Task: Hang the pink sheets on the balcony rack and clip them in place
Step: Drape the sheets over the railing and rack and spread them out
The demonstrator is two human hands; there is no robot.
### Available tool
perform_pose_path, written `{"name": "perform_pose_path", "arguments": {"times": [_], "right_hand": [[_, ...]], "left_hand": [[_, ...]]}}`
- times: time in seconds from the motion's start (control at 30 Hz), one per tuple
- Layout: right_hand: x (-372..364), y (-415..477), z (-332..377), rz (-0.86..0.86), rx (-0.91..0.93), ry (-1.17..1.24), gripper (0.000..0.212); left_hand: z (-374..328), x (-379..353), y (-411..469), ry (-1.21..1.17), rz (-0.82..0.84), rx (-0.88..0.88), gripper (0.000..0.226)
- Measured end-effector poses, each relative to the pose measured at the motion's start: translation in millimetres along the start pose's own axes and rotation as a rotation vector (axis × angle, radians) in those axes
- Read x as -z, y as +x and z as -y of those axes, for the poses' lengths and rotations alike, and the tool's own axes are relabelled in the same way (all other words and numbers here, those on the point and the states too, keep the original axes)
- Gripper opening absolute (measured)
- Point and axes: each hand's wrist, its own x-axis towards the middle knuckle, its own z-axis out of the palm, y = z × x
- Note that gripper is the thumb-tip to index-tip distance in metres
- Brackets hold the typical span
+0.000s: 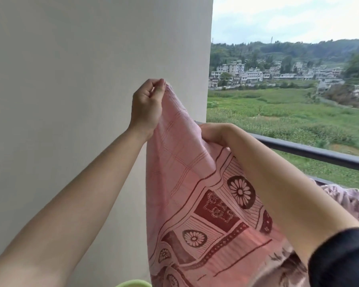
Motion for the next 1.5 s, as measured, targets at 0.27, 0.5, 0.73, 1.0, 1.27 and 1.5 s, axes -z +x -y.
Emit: {"name": "perform_pose_path", "arguments": {"times": [0.27,0.5,0.73,1.0,1.27,1.5], "right_hand": [[38,32,-8,-0.901,0.046,-0.354,0.022],[14,67,1,-0.836,0.049,-0.155,0.033],[-16,56,-3,-0.180,-0.189,-0.326,0.038],[-11,-12,-27,-0.437,-0.135,-0.580,0.034],[6,-116,-68,-0.503,-0.298,-0.606,0.057],[25,-218,-95,-0.734,-0.439,-0.763,0.050]], "left_hand": [[45,23,1,0.165,0.057,0.234,0.016],[115,24,-6,0.521,0.041,0.367,0.024],[167,41,-26,0.962,0.169,0.518,0.028],[135,2,-43,0.797,0.376,-0.128,0.044],[112,-35,-48,1.083,0.402,-0.024,0.055],[73,-76,-100,0.878,0.387,-0.161,0.059]]}}
